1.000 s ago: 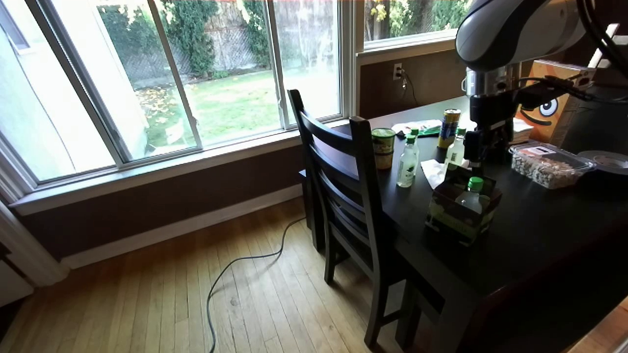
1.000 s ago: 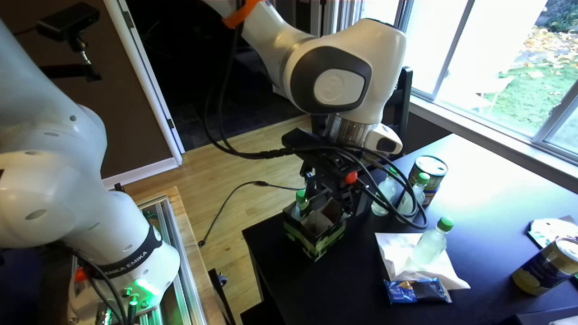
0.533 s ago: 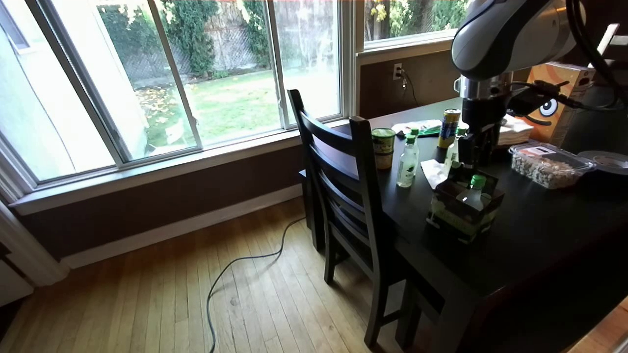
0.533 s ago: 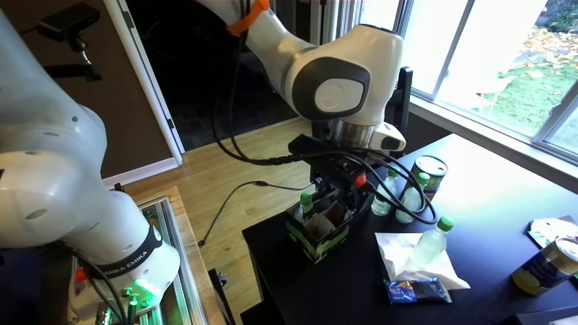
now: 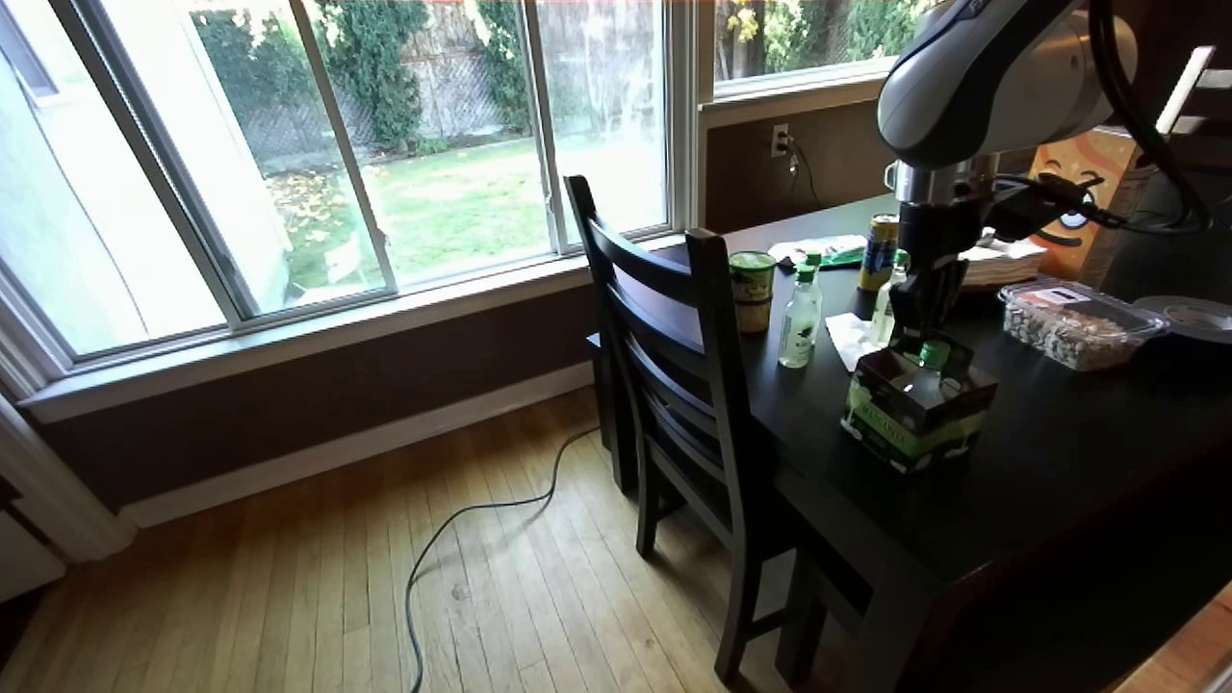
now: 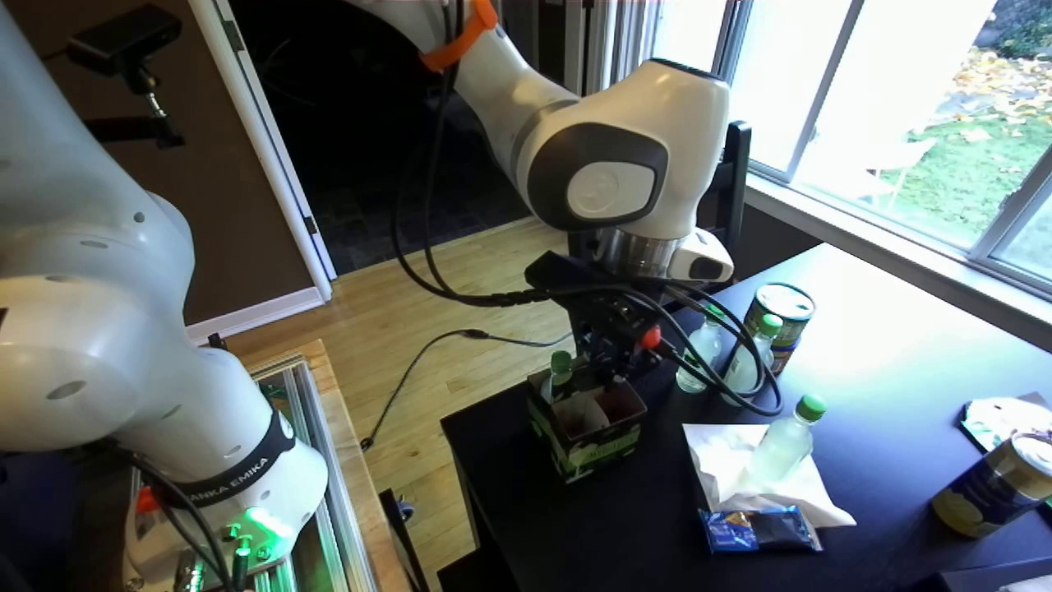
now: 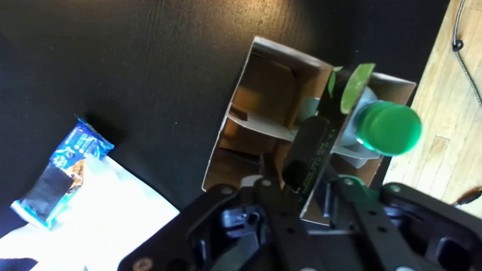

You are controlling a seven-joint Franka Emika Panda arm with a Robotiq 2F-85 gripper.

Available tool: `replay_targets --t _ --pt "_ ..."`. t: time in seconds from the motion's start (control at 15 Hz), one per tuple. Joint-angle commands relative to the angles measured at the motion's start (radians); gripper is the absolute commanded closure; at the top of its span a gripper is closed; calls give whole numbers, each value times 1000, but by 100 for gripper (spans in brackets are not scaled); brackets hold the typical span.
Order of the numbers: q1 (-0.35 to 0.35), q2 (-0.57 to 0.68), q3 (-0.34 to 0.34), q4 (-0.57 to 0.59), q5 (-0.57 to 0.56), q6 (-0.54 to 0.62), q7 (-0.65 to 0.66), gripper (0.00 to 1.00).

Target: Move the box backwards.

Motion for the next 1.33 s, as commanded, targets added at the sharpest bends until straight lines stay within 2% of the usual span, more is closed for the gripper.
replay_targets --t 0.0,0.2,0.47,0.67,0.93,1.0,1.27 --pt "1 -18 8 -29 91 31 -46 99" --pt "-1 -48 6 -44 102 13 -17 100" --pt "-4 -166 -4 -82 54 -40 44 99" --pt "-5 -255 -8 -49 45 -164 97 99" --pt "-5 -308 -40 84 81 -342 77 99" --pt "7 -283 -30 22 66 -264 89 97" --pt "5 -311 -48 71 67 -317 88 97"
